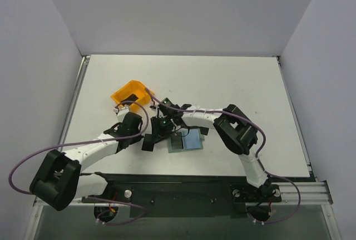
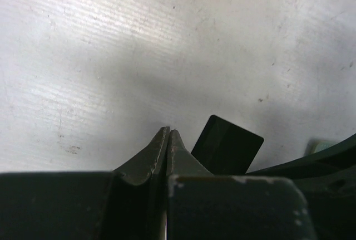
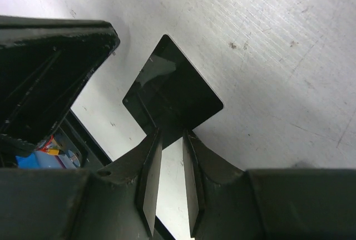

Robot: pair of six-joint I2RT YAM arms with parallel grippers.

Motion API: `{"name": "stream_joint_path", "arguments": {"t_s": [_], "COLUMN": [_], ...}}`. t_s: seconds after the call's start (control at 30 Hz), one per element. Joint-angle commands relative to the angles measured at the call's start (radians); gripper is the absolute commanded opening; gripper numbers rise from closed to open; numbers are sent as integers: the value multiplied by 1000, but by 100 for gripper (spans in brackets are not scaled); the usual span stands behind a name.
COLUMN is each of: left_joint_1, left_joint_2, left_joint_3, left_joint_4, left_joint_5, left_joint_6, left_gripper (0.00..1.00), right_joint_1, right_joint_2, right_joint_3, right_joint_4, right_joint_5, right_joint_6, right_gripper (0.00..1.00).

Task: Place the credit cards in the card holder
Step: Move the credit card to the corner of the board.

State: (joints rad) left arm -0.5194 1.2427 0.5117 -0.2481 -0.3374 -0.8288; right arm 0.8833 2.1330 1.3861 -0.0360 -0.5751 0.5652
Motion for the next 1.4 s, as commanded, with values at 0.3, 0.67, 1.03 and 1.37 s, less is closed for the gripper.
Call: {"name": "stream_joint_path", "arguments": {"t_s": [0.3, 0.67, 1.03, 1.37], "left_joint_1": [33, 30, -11, -166], "left_joint_2": [90, 46, 21, 1], "left_joint_3": [93, -1, -73, -105], "left_joint_4": [104, 84, 104, 41], "left_joint_5": [0, 47, 112, 57], "left_joint_6": [25, -12, -39, -148], "left_gripper": [0, 0, 0, 0], "right_joint_1": [-33, -33, -21, -17], "right_joint_2": [-73, -31, 11, -7], "right_joint_3": [-220, -200, -157, -188], "right_joint_4": [60, 99, 102, 94], "right_joint_5": [165, 89, 46, 70], "right_joint_6": [107, 140, 139, 131], "right_gripper": [18, 15, 15, 15]}}
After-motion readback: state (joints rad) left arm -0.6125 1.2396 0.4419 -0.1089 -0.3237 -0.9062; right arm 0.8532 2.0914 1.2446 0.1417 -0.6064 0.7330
